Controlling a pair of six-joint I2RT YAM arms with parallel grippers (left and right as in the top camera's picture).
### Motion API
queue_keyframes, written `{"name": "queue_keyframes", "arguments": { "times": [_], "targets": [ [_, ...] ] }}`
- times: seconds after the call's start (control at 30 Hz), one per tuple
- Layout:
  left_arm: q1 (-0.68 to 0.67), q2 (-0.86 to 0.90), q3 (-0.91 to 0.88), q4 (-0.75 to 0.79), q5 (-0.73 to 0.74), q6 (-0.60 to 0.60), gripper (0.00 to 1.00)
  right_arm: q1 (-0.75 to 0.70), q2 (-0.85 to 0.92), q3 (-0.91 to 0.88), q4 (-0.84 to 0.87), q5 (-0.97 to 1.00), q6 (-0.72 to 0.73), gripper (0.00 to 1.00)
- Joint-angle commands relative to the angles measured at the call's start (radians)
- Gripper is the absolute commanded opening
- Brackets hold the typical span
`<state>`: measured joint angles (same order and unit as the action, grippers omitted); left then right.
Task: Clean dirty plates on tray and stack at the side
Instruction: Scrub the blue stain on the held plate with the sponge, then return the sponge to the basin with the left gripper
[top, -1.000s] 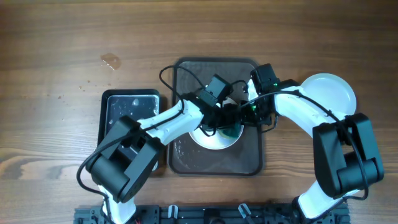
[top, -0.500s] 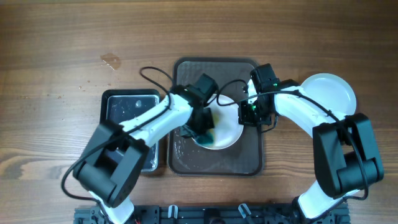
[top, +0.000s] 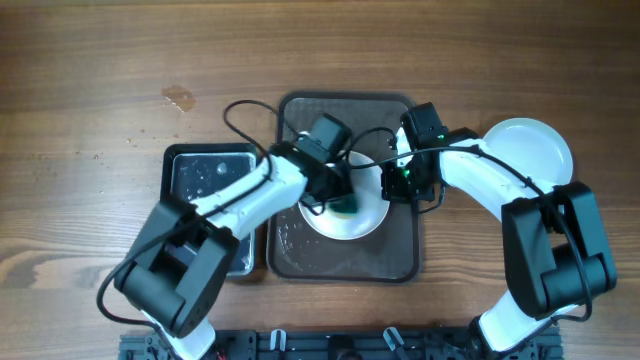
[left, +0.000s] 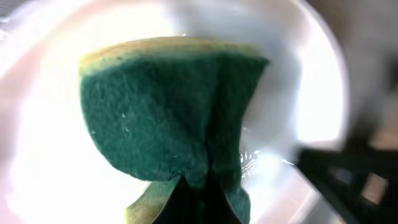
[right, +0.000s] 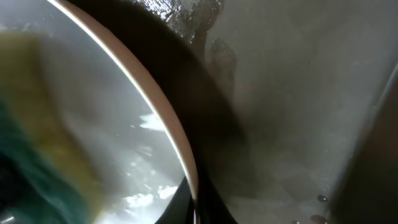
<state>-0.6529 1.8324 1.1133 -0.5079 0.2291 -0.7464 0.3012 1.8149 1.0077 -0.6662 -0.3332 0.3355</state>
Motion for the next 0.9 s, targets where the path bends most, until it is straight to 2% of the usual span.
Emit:
{"name": "queue_keyframes", "arguments": {
  "times": [0.0,0.23,0.57,0.67,0.8,0.87],
  "targets": [
    [-0.076,0.031,-0.003,0.056,0.097,-0.003,0.04,-0.002,0.034,-0.023,-0.004,0.064,0.005,0.04],
    [-0.084,0.08,-0.002,0.002,0.109,-0.017,0.04,-0.002,0.034,-0.023,-0.006,0.064,0.005,0.04],
    [0.025,-0.114,-0.002,-0.33,-0.344,-0.017,0.04,-0.002,0.034,-0.023,-0.004,0.064,0.004,0.04],
    [0.05,-0.183,0.0,-0.36,-0.336,-0.002,0.04,-0.002,0.034,-0.023,-0.003,0.064,0.004,0.04],
    [0.09,-0.349,0.001,-0.373,-0.204,-0.002,0.04,-0.002,0.034,-0.023,-0.005,0.064,0.001,0.04],
    [0.117,-0.425,0.001,-0.408,-0.192,-0.002,0.04,-0.002,0.034,-0.023,-0.005,0.063,-0.012,0.04]
  ]
}}
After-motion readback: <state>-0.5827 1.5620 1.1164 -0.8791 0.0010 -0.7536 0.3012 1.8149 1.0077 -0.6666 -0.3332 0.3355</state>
